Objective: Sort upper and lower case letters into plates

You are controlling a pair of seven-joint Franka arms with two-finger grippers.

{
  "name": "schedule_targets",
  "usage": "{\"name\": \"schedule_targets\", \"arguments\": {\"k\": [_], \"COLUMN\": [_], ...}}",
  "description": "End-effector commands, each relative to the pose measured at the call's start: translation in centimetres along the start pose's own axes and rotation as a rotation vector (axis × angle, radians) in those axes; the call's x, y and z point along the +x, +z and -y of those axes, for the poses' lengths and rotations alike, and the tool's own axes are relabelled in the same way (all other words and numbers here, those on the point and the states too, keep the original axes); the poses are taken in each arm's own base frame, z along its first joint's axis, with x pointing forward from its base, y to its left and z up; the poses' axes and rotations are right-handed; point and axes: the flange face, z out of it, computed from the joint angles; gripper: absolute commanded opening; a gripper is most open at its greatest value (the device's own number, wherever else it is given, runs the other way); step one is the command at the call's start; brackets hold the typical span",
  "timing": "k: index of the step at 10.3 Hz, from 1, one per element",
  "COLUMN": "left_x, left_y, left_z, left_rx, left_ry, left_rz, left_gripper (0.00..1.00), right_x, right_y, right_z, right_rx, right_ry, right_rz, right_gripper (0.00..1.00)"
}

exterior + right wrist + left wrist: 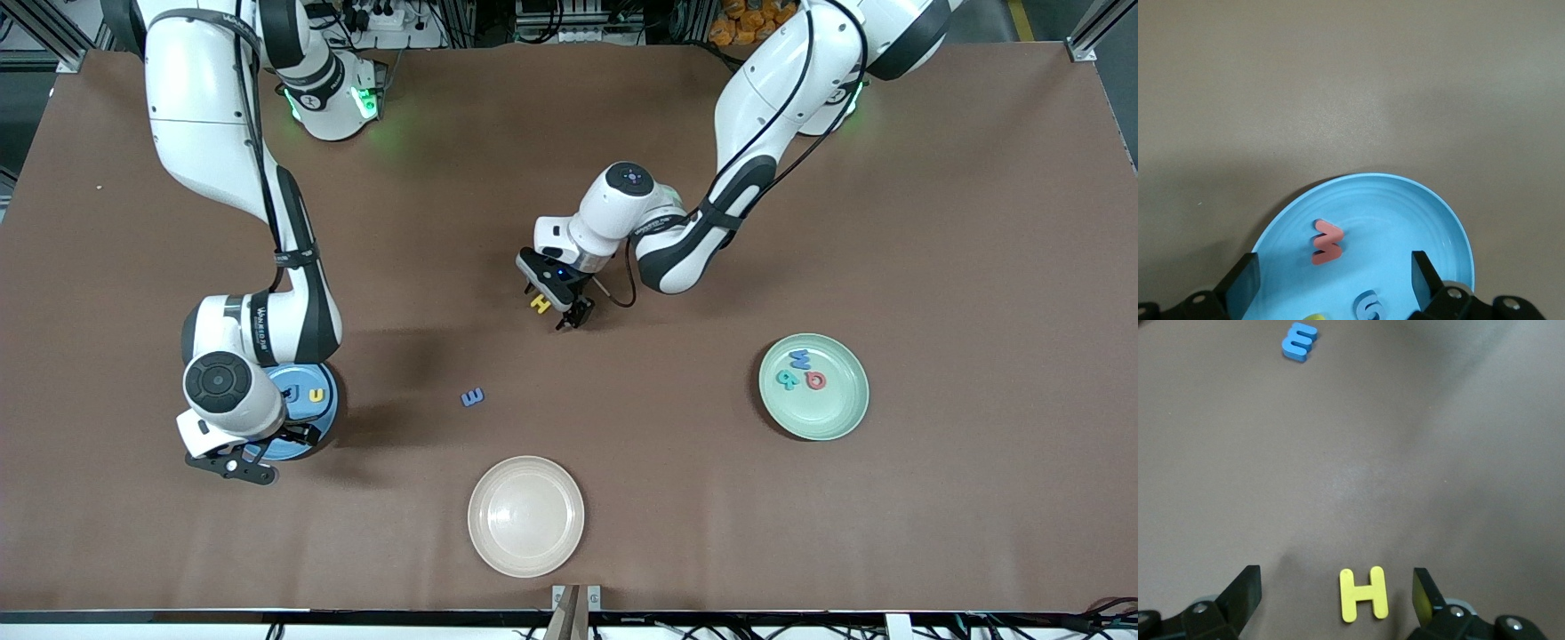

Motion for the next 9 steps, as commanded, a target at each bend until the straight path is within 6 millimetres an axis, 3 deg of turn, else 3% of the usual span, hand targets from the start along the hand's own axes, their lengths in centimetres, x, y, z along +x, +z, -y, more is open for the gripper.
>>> {"name": "schedule_targets", "arguments": {"k": [1, 6, 9], "left_x": [-0.9, -2.0, -2.4], "left_y": [-0.2, 0.3, 1.4], "left_z": [-0.7, -0.8, -1.7], "left_rx": [0.003, 0.016, 0.040], "left_ry": [0.022, 0.086, 0.122], "left_rz": [0.003, 0.018, 0.031], "left_gripper": [1.00, 0.94, 0.81], "right_x": [-0.4, -0.5, -0.4], "right_y": [0.4, 0.6, 0.6], "right_z": [0.0, 0.1, 0.0], "right_rx": [0.000, -0.001, -0.001], "right_ry": [-0.016, -0.018, -0.016], "right_rz": [0.013, 0.015, 0.015], "right_gripper": [1.00, 1.00, 1.00]}}
